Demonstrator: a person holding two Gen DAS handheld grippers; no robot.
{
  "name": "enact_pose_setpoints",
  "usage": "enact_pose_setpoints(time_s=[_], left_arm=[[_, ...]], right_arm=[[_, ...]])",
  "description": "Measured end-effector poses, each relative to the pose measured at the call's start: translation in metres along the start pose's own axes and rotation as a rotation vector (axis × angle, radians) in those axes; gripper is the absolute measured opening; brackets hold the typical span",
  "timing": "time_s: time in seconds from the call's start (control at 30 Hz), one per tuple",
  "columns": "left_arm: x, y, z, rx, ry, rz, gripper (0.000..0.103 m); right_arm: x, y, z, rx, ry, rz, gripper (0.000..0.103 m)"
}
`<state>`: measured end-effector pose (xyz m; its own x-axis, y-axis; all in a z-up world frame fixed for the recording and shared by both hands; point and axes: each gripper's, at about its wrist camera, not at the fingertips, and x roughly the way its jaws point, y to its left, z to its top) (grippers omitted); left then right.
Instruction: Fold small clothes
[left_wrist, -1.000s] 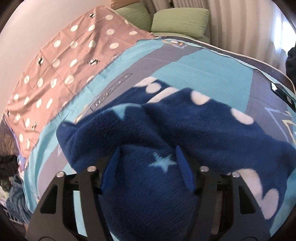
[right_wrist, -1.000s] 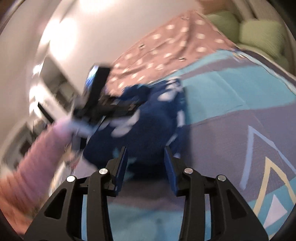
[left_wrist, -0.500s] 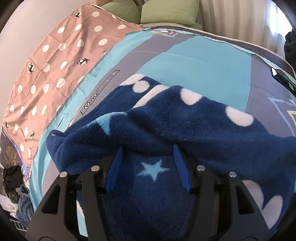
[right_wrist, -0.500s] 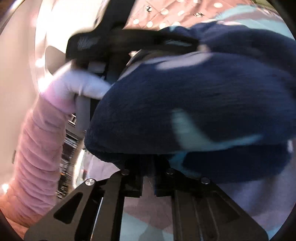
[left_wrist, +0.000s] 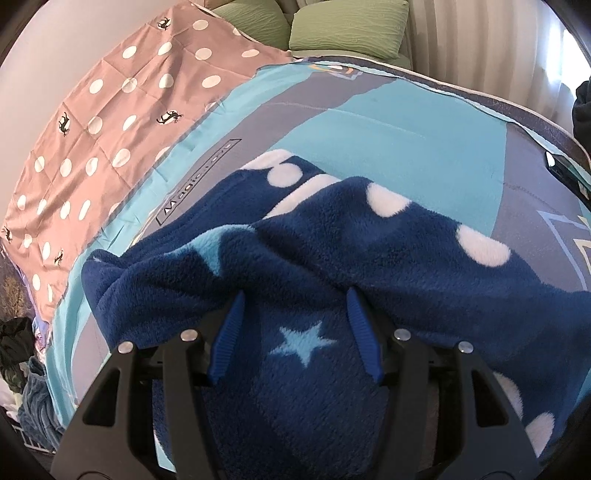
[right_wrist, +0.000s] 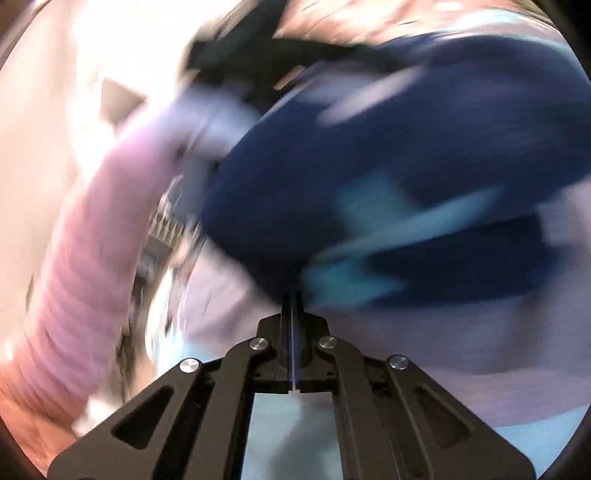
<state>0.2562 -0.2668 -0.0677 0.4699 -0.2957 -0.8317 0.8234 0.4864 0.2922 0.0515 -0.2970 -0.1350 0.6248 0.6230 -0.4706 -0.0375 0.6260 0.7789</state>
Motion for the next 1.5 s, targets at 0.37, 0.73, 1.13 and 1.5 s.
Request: enact_pose_setpoints(time_s=[0.37,0.73,1.13,1.5], left_arm=[[-0.003,0.0,-0.004,0.011,-0.028,0.012,0.059],[-0.01,0.005,-0.013,-0.017,-0.067,0.024,0.059],[-0.013,0.0,-0.017,-0.02,-0.098,0.063,0.059],[-0.013,0.003,-0.021,-0.039,-0.123,0.038,0.059]], right_arm=[[0.053,0.0,0.009,0.124,-0.005,0.273,0.003],[-0.05,-0.041,0.009,0.039,-0.068,0.002,0.012],[-0.125,-0.032,0.046,-0.07,-0.285,-0.051,0.017],[-0.044,-0.042,0.036,-0.057,-0.204,-0.215,0.0]])
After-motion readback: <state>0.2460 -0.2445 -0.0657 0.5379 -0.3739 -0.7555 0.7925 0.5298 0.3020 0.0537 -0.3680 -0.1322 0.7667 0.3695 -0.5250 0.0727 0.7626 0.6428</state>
